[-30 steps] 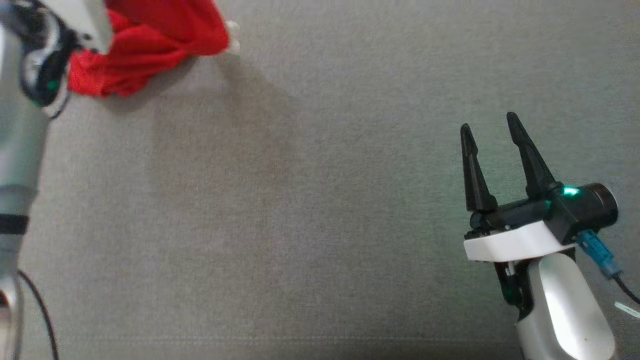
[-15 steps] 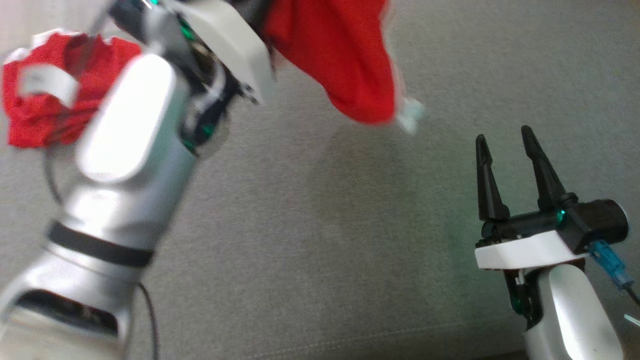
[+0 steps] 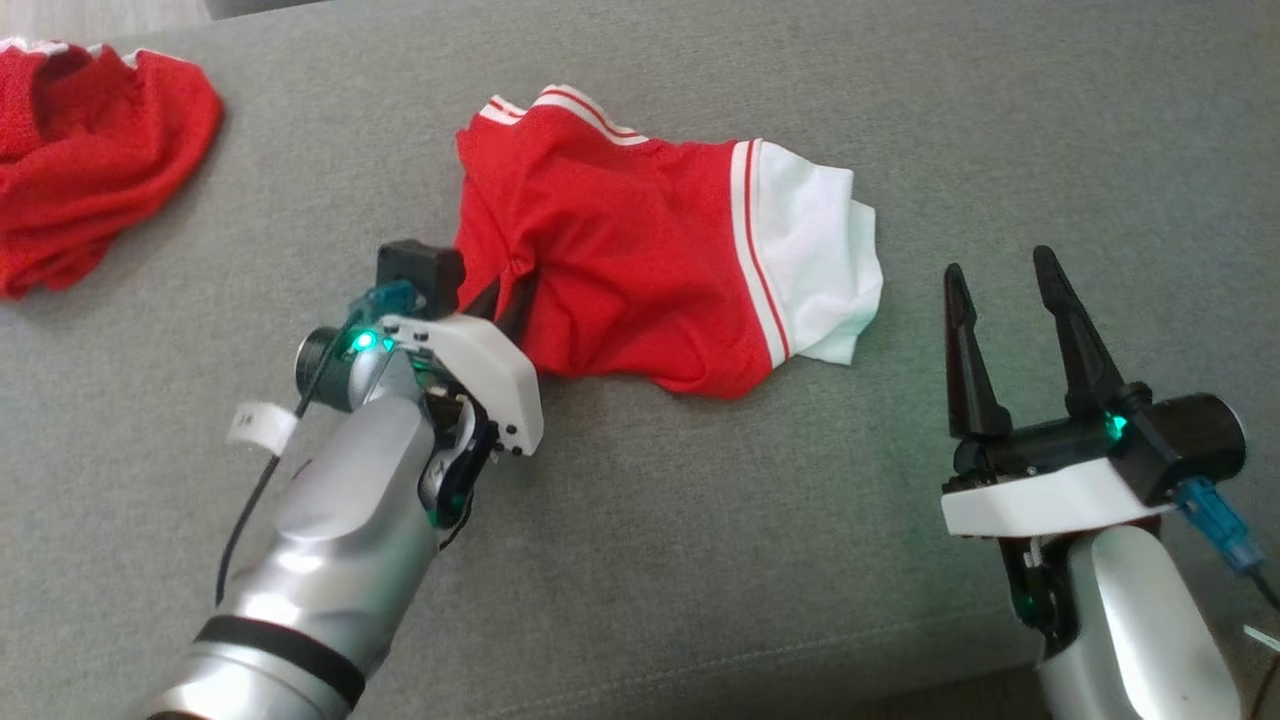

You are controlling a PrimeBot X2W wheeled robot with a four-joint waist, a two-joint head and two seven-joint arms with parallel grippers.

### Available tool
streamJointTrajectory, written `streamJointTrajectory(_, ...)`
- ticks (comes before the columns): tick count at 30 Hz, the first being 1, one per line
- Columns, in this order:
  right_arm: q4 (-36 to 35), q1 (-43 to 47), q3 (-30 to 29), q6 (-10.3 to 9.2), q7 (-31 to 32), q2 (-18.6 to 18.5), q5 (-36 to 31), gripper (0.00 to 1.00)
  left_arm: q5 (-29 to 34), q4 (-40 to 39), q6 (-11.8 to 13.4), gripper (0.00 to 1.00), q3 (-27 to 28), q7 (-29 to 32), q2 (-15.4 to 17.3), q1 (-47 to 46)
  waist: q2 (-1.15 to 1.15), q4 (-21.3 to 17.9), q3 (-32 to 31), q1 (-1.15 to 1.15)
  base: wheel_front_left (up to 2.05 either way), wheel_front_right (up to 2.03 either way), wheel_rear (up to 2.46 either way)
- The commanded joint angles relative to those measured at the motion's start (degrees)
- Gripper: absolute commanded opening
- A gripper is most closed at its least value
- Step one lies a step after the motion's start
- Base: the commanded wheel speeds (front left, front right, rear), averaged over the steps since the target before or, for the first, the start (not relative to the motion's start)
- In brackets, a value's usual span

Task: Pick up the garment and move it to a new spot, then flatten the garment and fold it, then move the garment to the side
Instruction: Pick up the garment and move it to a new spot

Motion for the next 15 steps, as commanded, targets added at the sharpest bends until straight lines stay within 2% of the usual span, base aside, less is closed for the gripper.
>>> streamJointTrajectory(1,-1.6,-1.2,1.4,0.43,-0.4,-0.2,0.5,1.00,0.5,-0.6,0.4,0.00,1.5,-1.3,0.6,-1.9,0.00,0.4,0.1,0.00,0.00,0.00,0.00)
streamJointTrajectory(3,-1.2,-1.2,1.5,0.43,-0.4,-0.2,0.6,1.00,0.6,1.0,0.4,0.58,1.4,-3.3,0.2,-1.5,0.00,1.0,0.1,0.00,0.00,0.00,0.00)
streamJointTrajectory(4,-1.1,-1.1,1.5,0.43,-0.4,-0.2,0.6,1.00,0.8,1.6,0.4,0.96,1.1,-4.3,0.0,-1.5,0.00,1.4,-0.1,0.00,0.00,0.00,0.00)
streamJointTrajectory(5,-0.9,-1.0,1.5,0.43,-0.4,-0.2,0.6,1.00,1.0,2.0,0.4,1.00,0.9,-5.2,-0.1,-1.4,0.00,1.8,-0.3,0.00,0.00,0.00,0.00)
streamJointTrajectory(11,0.2,-0.3,0.8,0.43,-0.4,-0.2,0.0,1.00,2.0,1.9,0.5,1.00,1.1,-8.7,-0.6,-0.7,0.00,4.3,-2.7,0.00,0.00,0.00,0.00)
streamJointTrajectory(15,0.9,0.5,0.3,0.43,-0.4,-0.2,-0.6,1.00,2.5,-1.9,1.8,1.00,3.6,-9.2,-0.2,1.7,0.00,5.9,-5.1,0.00,0.00,0.00,0.00)
